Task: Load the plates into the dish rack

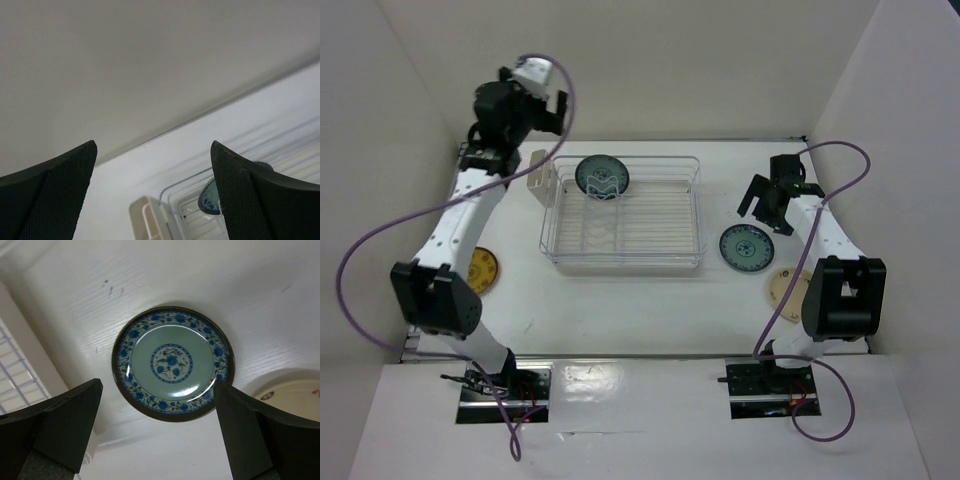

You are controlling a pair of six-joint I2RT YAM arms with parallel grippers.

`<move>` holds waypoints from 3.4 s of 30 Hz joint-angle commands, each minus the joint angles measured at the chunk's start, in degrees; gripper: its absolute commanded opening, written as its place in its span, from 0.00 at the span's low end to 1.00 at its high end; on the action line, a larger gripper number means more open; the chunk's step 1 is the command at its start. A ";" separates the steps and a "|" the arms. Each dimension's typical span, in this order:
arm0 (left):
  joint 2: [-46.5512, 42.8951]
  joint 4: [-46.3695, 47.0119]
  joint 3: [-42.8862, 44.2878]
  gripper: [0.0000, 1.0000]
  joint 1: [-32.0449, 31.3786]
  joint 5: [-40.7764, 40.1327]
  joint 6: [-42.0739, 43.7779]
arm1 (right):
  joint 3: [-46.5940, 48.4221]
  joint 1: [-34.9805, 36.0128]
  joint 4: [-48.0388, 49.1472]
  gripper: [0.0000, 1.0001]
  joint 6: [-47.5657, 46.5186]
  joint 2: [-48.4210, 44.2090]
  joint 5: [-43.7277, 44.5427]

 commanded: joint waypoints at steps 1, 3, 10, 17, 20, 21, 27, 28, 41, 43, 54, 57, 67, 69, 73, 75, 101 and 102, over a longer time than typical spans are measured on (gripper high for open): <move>-9.26 -8.64 -6.01 1.00 7.85 -9.48 -21.56 | 2.31 0.27 5.13 1.00 -1.97 0.00 -5.34; -13.91 -11.01 -12.28 1.00 11.80 -13.68 -25.10 | 1.34 0.27 6.88 1.00 -1.97 0.00 -5.97; -25.97 -33.76 -25.64 0.99 18.84 -20.91 -36.44 | 0.02 0.27 8.21 1.00 -2.59 1.14 -6.05; -32.12 -37.31 -40.49 0.99 21.30 -23.22 -55.93 | -1.12 0.27 13.65 1.00 0.39 0.61 -15.61; -37.48 -34.14 -48.15 0.96 23.86 -20.92 -63.24 | -0.25 0.27 14.27 1.00 1.19 0.61 -15.03; -38.62 -31.44 -49.56 0.95 23.86 -20.04 -63.87 | 2.20 0.27 13.06 1.00 1.19 1.66 -15.02; -38.28 -37.03 -52.99 0.95 26.23 -23.02 -75.21 | 5.75 0.27 10.31 1.00 1.71 4.74 -15.45; -39.50 -37.03 -54.22 0.95 27.10 -23.02 -76.44 | 4.95 0.27 11.71 1.00 1.72 4.13 -16.24; -45.05 -24.03 -69.34 0.87 30.10 -25.22 -88.84 | 5.55 -1.05 7.34 1.00 2.25 6.23 -12.12; -46.54 -22.45 -73.29 0.86 30.10 -24.61 -93.38 | 5.04 -1.84 7.33 1.00 2.77 6.94 -14.66; -54.10 -8.48 -87.45 0.73 30.10 -28.47 -105.27 | 4.86 -1.84 11.02 1.00 2.25 5.36 -19.23; -50.79 -8.55 -87.37 0.73 30.10 -28.47 -107.64 | 4.34 -1.84 11.55 1.00 2.25 4.84 -19.24; -35.57 -11.81 -78.76 0.51 30.10 -26.72 -111.17 | 3.81 -1.84 10.93 1.00 2.25 4.30 -19.24; -34.51 -11.81 -79.28 0.37 30.10 -26.10 -111.86 | 3.80 -1.84 10.93 1.00 2.25 4.30 -18.71; -35.90 -6.04 -83.05 0.00 30.10 -25.57 -110.83 | 3.80 -1.84 10.93 1.00 2.25 4.30 -18.19; -35.91 -4.26 -82.45 0.00 30.10 -24.44 -105.04 | 3.80 -1.84 10.41 1.00 2.25 4.30 -18.18; -20.72 -32.90 -2.04 0.00 31.16 15.18 -12.75 | 6.69 -1.84 11.64 1.00 1.72 3.78 -20.38; -19.75 -33.60 -0.98 0.00 31.16 18.60 -9.86 | 7.22 -1.84 11.12 1.00 1.72 4.39 -20.38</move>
